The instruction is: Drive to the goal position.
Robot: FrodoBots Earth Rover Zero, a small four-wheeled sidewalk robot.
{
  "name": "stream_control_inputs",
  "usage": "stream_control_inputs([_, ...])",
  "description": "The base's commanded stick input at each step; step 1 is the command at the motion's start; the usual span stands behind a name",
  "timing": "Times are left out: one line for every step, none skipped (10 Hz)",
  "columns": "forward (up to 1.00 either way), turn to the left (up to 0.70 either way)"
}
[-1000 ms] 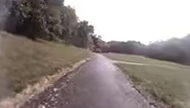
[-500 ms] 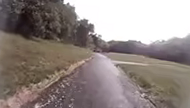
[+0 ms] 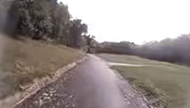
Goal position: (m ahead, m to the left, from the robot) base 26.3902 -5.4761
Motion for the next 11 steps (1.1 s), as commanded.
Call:
stream_control_inputs([1.0,0.0])
stream_control_inputs([1.0,0.0])
stream_control_inputs([1.0,0.0])
stream_control_inputs([1.0,0.0])
stream_control_inputs([1.0,0.0])
stream_control_inputs([1.0,-0.05])
stream_control_inputs([1.0,-0.13])
stream_control_inputs([1.0,-0.23])
stream_control_inputs([1.0,-0.2])
stream_control_inputs([1.0,-0.02])
stream_control_inputs([1.0,0.0])
